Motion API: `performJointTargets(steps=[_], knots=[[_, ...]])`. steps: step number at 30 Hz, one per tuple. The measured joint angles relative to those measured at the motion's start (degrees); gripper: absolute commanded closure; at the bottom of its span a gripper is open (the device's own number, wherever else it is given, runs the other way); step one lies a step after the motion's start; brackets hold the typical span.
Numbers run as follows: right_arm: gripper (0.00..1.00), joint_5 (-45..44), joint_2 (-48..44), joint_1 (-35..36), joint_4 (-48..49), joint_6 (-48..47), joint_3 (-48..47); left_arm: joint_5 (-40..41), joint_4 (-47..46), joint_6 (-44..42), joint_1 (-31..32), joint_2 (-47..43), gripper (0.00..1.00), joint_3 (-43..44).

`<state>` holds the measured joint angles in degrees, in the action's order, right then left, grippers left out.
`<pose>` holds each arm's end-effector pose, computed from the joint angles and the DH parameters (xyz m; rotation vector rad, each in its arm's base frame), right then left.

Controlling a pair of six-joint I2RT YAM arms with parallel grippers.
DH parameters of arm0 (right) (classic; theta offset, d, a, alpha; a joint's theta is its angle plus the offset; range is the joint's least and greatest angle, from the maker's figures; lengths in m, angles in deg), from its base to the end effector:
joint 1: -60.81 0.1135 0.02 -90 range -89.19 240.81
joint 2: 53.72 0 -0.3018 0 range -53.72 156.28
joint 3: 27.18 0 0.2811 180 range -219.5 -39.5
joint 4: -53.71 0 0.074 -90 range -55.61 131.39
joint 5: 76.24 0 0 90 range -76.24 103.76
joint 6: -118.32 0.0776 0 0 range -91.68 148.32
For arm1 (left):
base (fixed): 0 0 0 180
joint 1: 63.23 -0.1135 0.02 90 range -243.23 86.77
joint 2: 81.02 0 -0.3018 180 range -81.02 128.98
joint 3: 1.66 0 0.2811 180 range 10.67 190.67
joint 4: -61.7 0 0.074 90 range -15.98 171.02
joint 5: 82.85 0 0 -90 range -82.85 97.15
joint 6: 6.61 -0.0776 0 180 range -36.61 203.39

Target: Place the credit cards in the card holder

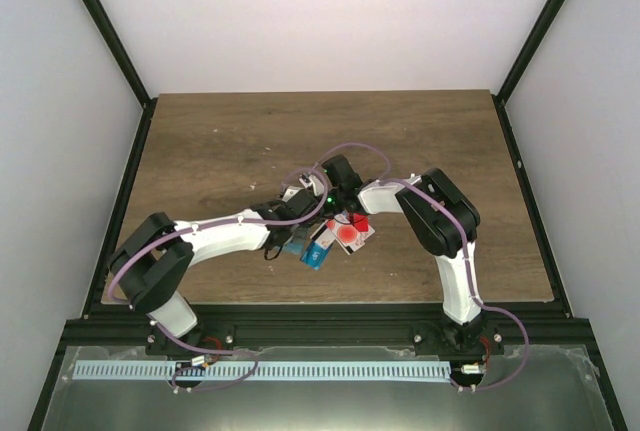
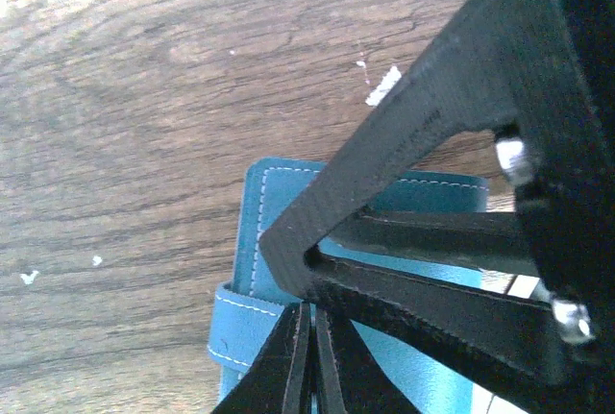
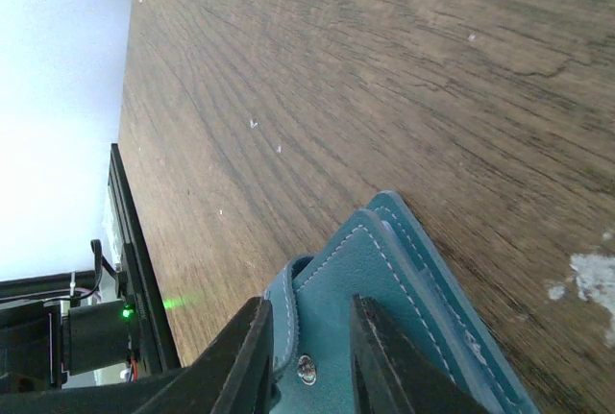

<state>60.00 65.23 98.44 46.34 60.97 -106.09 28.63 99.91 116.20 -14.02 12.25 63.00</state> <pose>0.3362 0.3299 0.1028 -0.5431 2.5686 1.4852 0.2446 -0.2400 0.1458 0.2702 2.5832 0.0222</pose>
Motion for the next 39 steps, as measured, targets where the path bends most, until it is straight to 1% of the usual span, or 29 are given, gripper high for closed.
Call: performJointTargets(steps=[5,19,32,39], knots=[[0.75,-0.02,-0.11,0.00,0.11,0.22,0.22,2.32,1.42,-0.13,0.31,0.00,0.96,0.48],[0.75,0.26,-0.33,-0.37,0.26,1.05,0.76,3.21,-0.52,-0.17,1.84,2.05,0.96,0.81],[0.75,0.26,-0.42,-0.39,0.55,1.11,0.98,4.31,-0.46,-0.31,2.21,2.21,0.96,0.81],[0.75,0.63,-0.42,-0.90,0.61,1.46,1.20,6.54,-0.74,0.50,3.13,3.93,0.96,1.51]])
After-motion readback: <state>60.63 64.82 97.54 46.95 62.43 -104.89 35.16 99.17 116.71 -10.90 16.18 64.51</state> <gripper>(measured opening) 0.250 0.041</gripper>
